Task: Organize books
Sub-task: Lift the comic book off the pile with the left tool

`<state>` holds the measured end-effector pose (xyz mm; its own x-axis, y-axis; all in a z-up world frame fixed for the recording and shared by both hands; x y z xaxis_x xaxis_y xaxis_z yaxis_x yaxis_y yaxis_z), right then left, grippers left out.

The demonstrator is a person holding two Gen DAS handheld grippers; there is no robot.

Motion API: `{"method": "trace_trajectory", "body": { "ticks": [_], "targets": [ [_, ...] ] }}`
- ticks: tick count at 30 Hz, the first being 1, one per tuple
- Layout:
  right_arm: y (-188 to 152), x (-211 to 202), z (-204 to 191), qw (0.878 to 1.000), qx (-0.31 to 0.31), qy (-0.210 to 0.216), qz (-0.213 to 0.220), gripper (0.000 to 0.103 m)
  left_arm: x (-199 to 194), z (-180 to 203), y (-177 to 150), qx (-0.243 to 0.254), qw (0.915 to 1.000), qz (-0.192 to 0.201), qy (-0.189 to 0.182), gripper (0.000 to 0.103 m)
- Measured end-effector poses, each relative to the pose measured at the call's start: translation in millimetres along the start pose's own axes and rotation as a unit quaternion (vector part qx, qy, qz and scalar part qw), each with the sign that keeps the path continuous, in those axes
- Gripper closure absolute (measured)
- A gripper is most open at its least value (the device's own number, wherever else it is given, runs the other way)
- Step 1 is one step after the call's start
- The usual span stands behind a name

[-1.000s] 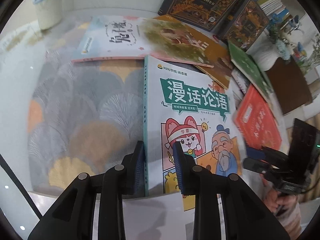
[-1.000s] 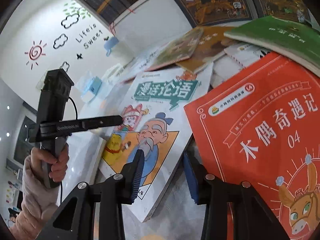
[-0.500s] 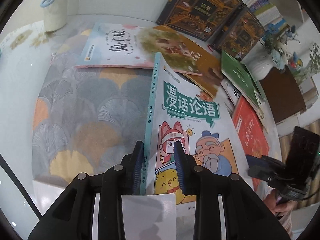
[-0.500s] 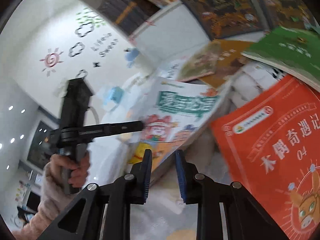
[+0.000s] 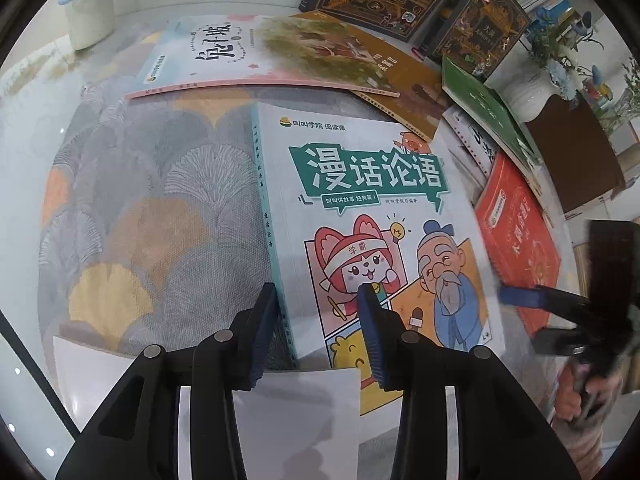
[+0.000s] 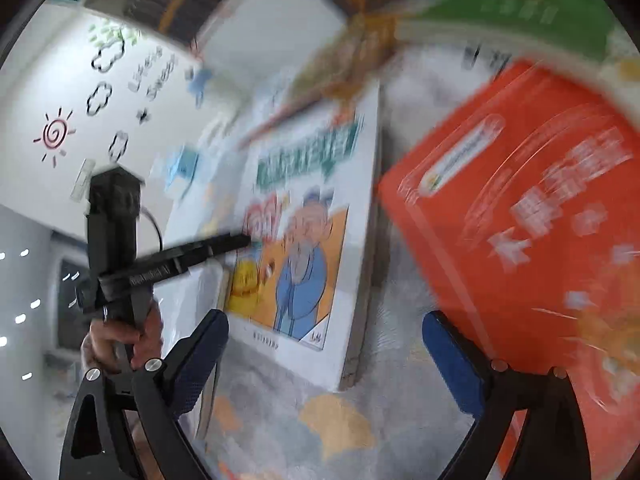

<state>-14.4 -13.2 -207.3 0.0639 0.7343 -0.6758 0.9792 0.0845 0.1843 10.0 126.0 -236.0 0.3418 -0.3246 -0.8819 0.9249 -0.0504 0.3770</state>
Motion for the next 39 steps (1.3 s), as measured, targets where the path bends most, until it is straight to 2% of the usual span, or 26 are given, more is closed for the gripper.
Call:
{"method": "trace_trajectory", "body": {
  "ticks": [4, 5, 6, 8, 11, 14, 16, 17, 21, 23, 26, 30, 34, 37, 39],
  "targets": [
    [23, 16, -16, 0.999, -0.039, 0.006, -0.002, 0.006, 0, 0, -1, 0.007, 0.9999, 0.002, -0.011, 0.067],
    [32, 21, -19, 0.998, -0.055, -0.002, 0.007, 0.014, 0, 0, -1, 0.011, 0.9998, 0.003, -0.014, 0.067],
    [38, 24, -20, 0.997, -0.069, -0.019, 0.024, 0.013, 0, 0, -1, 0.014, 0.9998, 0.005, -0.017, 0.067],
    [53, 30, -24, 0.995, -0.081, -0.032, 0.046, 0.012, 0, -2, -1, 0.008, 0.9994, 0.01, -0.031, 0.067],
    [64, 33, -26, 0.995, -0.082, -0.019, 0.059, 0.015, -2, -7, 0, -0.018, 0.9973, 0.018, -0.069, 0.067],
    [63, 26, -19, 0.997, -0.057, 0.004, 0.053, 0.027, -1, -10, 1, -0.039, 0.9945, 0.018, -0.096, 0.067],
    [57, 15, -23, 0.996, -0.009, 0.089, 0.029, 0.031, -1, -9, 1, -0.039, 0.9938, 0.019, -0.102, 0.067],
    [51, 10, -26, 0.992, -0.003, 0.125, 0.017, 0.039, -1, -8, 1, -0.035, 0.994, 0.02, -0.101, 0.067],
    [47, 21, -17, 0.996, -0.024, 0.078, 0.025, 0.051, -1, -4, 0, -0.023, 0.9957, 0.02, -0.087, 0.067],
    [52, 23, -21, 0.995, -0.018, 0.094, 0.033, 0.055, -1, -5, 1, -0.027, 0.9954, 0.022, -0.09, 0.067],
    [59, 34, -14, 0.996, -0.016, 0.072, 0.044, 0.075, -1, -6, 4, -0.031, 0.9957, 0.018, -0.086, 0.067],
    [59, 22, -21, 0.993, -0.003, 0.107, 0.058, 0.079, 1, -1, 9, -0.016, 0.9984, 0.012, -0.053, 0.067],
    [52, 4, -28, 0.993, -0.029, 0.085, 0.073, 0.079, 5, 9, 17, -0.019, 0.9969, 0.007, -0.076, 0.067],
    [36, -13, -32, 0.991, -0.027, 0.108, 0.07, 0.079, 7, 21, 15, -0.007, 0.9972, 0.006, -0.074, 0.067],
    [26, -27, -36, 0.991, -0.039, 0.104, 0.077, 0.079, 9, 30, 13, -0.002, 0.9971, -0.002, -0.075, 0.067]
  ]
}}
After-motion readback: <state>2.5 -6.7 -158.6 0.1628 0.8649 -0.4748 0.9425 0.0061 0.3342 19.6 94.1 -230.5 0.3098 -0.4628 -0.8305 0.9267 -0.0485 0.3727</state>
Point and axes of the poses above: each gripper's, at about its wrist camera, not at the fingertips, and x roughly the way its jaws point, z to its right, y to its top, the point moved 10 cm from there along x, roughly the way its jaws point, and after that the axes turned 6 degrees about x, right-handed, at the moved point
